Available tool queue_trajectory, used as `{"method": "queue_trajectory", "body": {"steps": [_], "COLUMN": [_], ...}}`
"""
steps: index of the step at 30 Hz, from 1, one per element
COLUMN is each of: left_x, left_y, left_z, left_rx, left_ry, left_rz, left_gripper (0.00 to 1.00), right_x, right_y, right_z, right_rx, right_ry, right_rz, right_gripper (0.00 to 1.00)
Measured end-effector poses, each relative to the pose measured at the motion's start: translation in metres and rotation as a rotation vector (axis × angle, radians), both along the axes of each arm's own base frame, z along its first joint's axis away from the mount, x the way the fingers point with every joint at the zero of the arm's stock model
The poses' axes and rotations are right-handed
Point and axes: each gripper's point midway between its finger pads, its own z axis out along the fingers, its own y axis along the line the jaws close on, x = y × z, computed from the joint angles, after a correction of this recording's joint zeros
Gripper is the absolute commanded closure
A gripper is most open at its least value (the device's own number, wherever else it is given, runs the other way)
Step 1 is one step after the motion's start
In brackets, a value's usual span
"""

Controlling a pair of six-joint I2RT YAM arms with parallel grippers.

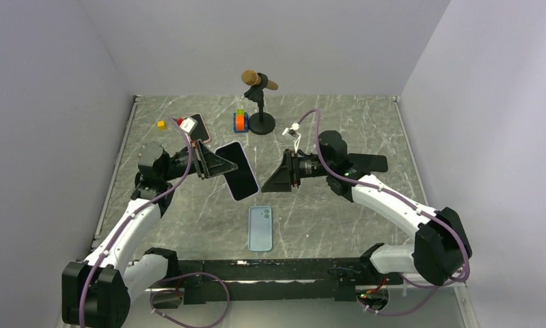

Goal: Take the phone out of the phone case
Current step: Remove the phone case from the phone.

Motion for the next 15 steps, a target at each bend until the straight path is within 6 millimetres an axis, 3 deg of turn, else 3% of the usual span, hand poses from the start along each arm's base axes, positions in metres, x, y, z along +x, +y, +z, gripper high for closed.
{"method": "queue_trajectory", "body": {"steps": [2, 5, 7, 15], "left_x": [-0.002, -0.004, -0.005, -0.01], "left_y": [0.0, -0.001, -0.001, -0.001], "left_z": [0.001, 0.0, 0.001, 0.006], "left_rx": [0.002, 0.003, 0.001, -0.02], "left_ry": [0.003, 0.014, 0.02, 0.021], "left_rz": [-0.011, -0.022, -0.027, -0.052], "left_gripper": [1.0, 1.0, 1.0, 1.0], "right_x": [-0.01, -0.021, -0.024, -0.03], "right_y": [0.008, 0.02, 0.024, 0.03], "right_z": [0.0, 0.0, -0.001, -0.003], "right_rx": [-0.002, -0.002, 0.002, 0.026], "right_ry": [-0.003, -0.01, -0.012, -0.018], "right_rz": [0.044, 0.095, 0.114, 0.174], "right_gripper": [0.42, 0.63, 0.7, 0.73]}}
